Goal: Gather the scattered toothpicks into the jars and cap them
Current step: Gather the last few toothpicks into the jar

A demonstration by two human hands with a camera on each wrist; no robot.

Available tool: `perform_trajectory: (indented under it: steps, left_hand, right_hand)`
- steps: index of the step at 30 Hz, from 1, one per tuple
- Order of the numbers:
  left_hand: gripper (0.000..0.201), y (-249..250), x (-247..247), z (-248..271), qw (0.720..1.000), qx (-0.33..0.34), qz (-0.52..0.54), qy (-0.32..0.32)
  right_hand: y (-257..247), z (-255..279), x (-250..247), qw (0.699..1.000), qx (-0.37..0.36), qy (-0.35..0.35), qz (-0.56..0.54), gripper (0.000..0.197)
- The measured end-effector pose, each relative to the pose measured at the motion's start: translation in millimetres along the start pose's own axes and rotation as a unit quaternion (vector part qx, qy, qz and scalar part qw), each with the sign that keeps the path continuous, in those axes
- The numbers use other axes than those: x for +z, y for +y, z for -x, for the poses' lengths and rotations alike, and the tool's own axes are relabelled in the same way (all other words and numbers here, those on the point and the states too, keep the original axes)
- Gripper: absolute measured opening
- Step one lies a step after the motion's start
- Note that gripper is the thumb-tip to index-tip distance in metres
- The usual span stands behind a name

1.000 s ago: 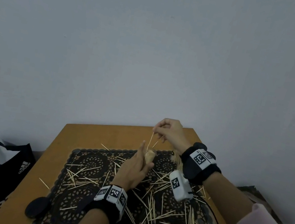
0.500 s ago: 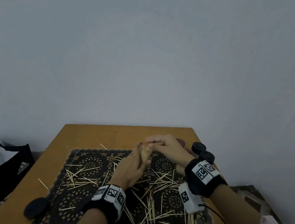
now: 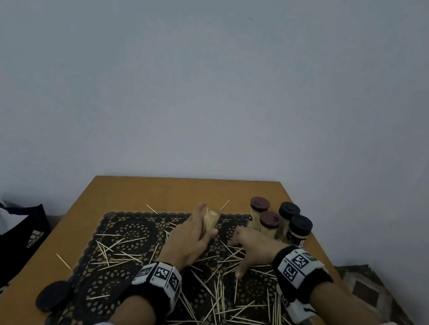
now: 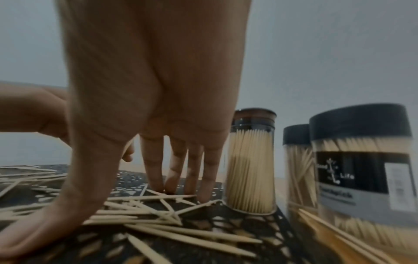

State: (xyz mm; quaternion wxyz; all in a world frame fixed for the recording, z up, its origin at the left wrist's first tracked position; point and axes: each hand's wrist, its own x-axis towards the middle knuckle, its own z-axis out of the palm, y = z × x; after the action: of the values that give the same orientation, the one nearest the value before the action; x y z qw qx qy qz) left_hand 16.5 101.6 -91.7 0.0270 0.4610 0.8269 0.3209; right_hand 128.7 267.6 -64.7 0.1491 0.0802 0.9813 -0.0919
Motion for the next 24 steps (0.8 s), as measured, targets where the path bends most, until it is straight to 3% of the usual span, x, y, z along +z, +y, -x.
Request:
perform_trajectory:
  steps: [10, 20, 24]
  left_hand:
    - [0.068, -0.9, -0.7, -0.1, 1.0, 0.003, -0.005, -0.009]
    - [0.067, -0.7, -2.2, 0.8, 1.0, 0.001, -0.006, -0.012]
    - [0.065, -2.2, -1.7, 0.2, 1.0, -0.001, -0.006, -0.012]
  right_hand:
    - [2.0, 6.1, -6.8, 0.999, -0.032, 0.035, 0.001, 0.022]
    - [-10.5, 8.4, -6.4, 0.987, -0.042, 0.052, 0.143, 0.01]
    - [-8.2, 8.8, -10.3, 0.989, -0.037, 0.074, 0.125, 0.012]
